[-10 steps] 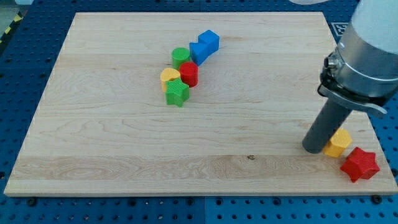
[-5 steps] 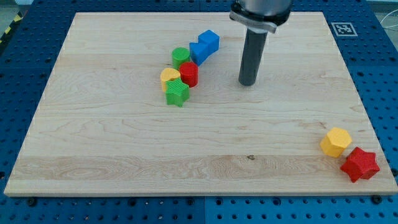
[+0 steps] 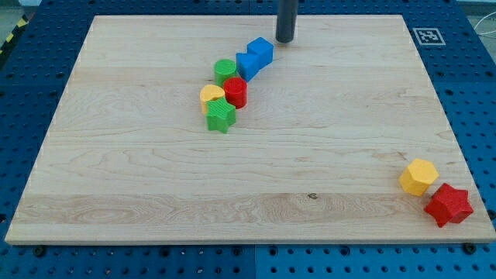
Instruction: Move the blue cube towards the center
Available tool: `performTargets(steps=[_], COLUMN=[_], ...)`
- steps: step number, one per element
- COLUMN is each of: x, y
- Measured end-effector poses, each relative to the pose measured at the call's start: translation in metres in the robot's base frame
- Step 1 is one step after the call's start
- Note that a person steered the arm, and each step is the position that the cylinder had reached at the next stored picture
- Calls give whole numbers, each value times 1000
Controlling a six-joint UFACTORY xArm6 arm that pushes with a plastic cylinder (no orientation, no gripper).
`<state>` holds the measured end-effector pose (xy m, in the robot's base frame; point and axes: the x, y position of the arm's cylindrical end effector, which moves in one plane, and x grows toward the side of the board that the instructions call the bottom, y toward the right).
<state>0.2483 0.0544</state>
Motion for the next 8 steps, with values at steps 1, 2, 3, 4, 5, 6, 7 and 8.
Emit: performTargets(steps=[1,2,3,4,5,6,7,8], x=[-18,-21,-11,11,34,58,82,108], y=[-21,-37,-39,-39,-35,-31,-28,-24])
